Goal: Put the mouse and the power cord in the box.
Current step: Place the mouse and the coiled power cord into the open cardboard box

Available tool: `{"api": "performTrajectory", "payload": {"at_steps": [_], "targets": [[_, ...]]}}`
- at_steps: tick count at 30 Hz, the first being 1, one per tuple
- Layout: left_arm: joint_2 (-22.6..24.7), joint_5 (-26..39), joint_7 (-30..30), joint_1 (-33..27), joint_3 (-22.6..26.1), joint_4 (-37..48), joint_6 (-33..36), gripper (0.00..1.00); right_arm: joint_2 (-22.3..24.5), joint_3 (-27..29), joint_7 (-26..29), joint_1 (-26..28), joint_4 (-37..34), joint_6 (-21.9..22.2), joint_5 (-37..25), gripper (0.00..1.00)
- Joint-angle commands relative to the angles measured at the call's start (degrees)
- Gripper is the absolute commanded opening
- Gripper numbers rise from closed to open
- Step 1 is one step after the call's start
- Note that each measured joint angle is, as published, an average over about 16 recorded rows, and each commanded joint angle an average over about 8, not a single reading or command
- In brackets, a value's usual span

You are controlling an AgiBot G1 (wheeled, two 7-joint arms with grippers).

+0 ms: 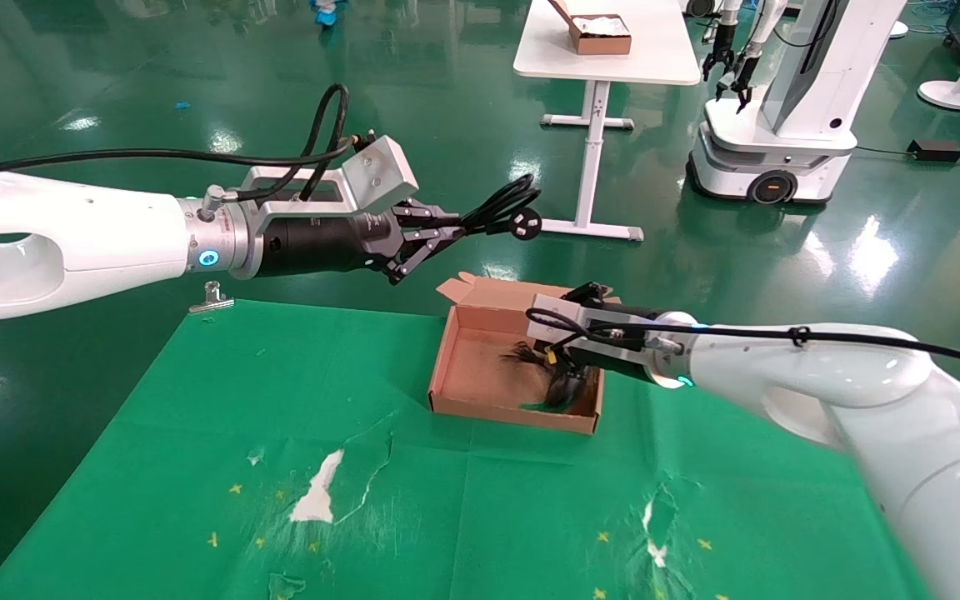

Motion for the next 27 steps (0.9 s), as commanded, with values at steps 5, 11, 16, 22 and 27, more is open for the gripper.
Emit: {"api": "performTrajectory", "payload": {"at_steps": [5,11,16,22,27], "targets": [[0.3,0.8,0.0,0.6,0.6,0.1,0.4,0.0,0.8,-0.2,0.5,0.8,-0.6,-1.7,2.1,1.0],[1.8,2.3,-0.2,3.3,1.8,-1.6,-0.5,0.0,5.0,-0.1,-1.2,5.5,-1.9,-9.1,2.8,1.0],[2.8,3.3,-2.0,8.2,3.8,-7.3,-3.6,0.0,10.6,-0.2,-3.3,10.4,-2.3,-19.5,2.8,1.0],[3.0,1.7,-7.8,13.2,7.8,-15.8,-6.9,0.0,14.7,-1.1,-5.4,16.3,-3.4,-24.4,1.2,1.0],[2.9,-0.8,-14.0,15.5,12.3,-21.0,-7.6,0.0,16.5,-1.4,-6.2,19.8,-4.4,-25.8,0.6,1.0]]}}
